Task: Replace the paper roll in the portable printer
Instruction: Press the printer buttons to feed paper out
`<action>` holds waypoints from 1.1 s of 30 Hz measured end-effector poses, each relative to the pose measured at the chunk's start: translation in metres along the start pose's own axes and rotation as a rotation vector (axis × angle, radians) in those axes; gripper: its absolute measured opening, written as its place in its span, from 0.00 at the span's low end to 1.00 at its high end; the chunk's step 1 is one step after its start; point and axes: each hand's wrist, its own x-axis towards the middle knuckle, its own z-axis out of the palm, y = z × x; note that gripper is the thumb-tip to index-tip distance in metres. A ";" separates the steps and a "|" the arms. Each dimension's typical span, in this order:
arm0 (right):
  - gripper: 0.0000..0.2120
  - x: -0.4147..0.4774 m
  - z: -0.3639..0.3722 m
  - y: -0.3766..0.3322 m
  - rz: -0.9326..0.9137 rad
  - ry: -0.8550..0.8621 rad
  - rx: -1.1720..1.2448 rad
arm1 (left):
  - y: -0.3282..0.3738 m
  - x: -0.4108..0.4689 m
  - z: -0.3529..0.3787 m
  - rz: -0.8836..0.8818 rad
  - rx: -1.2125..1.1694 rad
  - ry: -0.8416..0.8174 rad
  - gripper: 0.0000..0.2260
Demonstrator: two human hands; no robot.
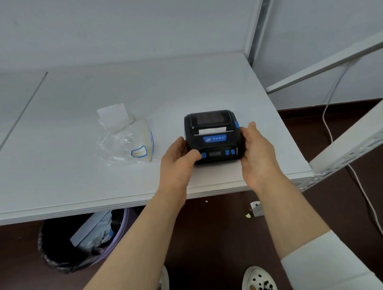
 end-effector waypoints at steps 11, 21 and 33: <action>0.19 0.001 0.001 0.002 -0.007 -0.040 0.021 | -0.006 0.003 -0.004 0.115 0.034 -0.045 0.16; 0.19 0.001 -0.001 0.004 -0.005 -0.053 0.057 | -0.009 0.005 -0.009 0.137 0.129 -0.059 0.18; 0.20 0.004 -0.001 0.007 -0.017 -0.048 0.029 | -0.010 0.006 -0.008 0.185 0.161 -0.044 0.18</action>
